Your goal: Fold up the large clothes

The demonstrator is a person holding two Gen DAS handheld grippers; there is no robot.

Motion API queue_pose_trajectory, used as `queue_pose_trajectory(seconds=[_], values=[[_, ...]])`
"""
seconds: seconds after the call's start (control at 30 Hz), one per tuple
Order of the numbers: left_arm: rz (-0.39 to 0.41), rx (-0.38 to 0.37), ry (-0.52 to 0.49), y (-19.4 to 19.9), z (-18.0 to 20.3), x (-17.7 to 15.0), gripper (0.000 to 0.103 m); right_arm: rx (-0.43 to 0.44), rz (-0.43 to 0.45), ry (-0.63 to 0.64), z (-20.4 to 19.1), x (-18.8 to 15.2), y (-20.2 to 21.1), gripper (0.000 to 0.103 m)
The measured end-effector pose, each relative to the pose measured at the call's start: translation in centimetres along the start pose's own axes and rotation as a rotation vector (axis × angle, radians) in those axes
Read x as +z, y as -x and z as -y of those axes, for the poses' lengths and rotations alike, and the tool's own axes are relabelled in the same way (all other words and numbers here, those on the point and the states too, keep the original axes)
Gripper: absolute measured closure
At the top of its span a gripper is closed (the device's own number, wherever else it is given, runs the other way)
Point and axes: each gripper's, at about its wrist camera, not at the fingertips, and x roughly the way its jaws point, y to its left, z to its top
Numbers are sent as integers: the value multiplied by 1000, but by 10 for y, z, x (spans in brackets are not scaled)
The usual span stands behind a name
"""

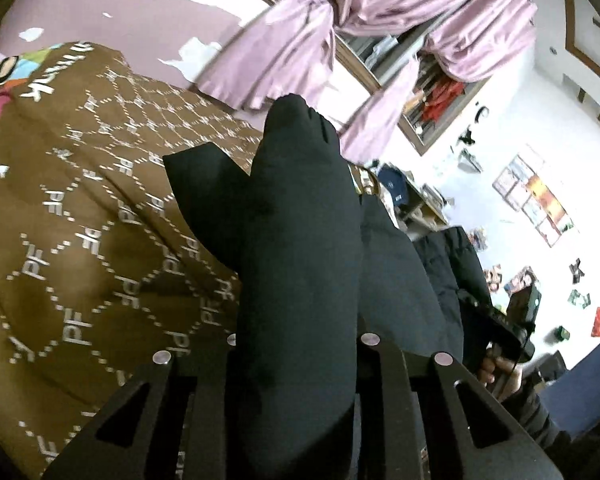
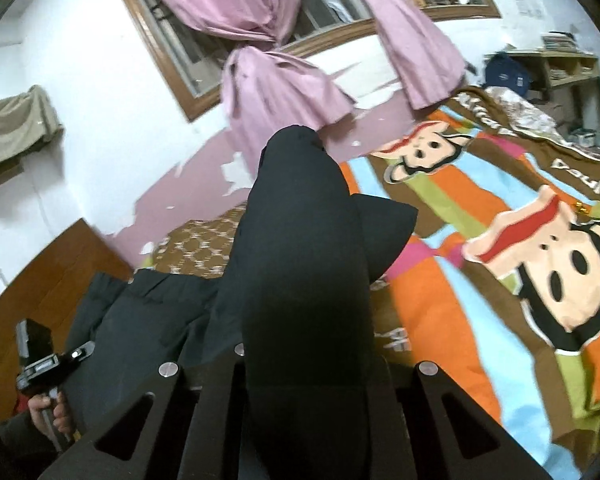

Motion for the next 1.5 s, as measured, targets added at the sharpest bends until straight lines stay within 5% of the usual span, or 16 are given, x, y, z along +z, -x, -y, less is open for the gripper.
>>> queue_pose_trajectory(seconds=[0.17, 0.43, 0.57, 0.8, 0.83, 1.03, 1.3, 1.5], values=[[-115, 99, -21, -44, -5, -22, 85, -29, -22, -97, 35, -22, -19, 89], [-145, 206, -9, -53, -26, -38, 79, -65, -28, -114, 40, -22, -20, 78], [-172, 298, -40, -54, -17, -43, 69, -105, -29, -142, 41, -26, -19, 55], [-211, 400, -14, -48, -16, -52, 37, -170, -30, -106, 30, -29, -11, 15], [-203, 419, -14, -45, -14, -52, 27, -183, -30, -96, 28, -29, -9, 14], [-132, 463, -44, -27, 4, -52, 8, -219, -24, -69, 20, -35, 0, 8], [-41, 506, -110, -11, 46, -55, 4, -233, -12, -19, -6, -41, 23, 6], [-4, 469, -157, 2, 83, -57, 3, -221, 3, 14, -30, -42, 54, 4]])
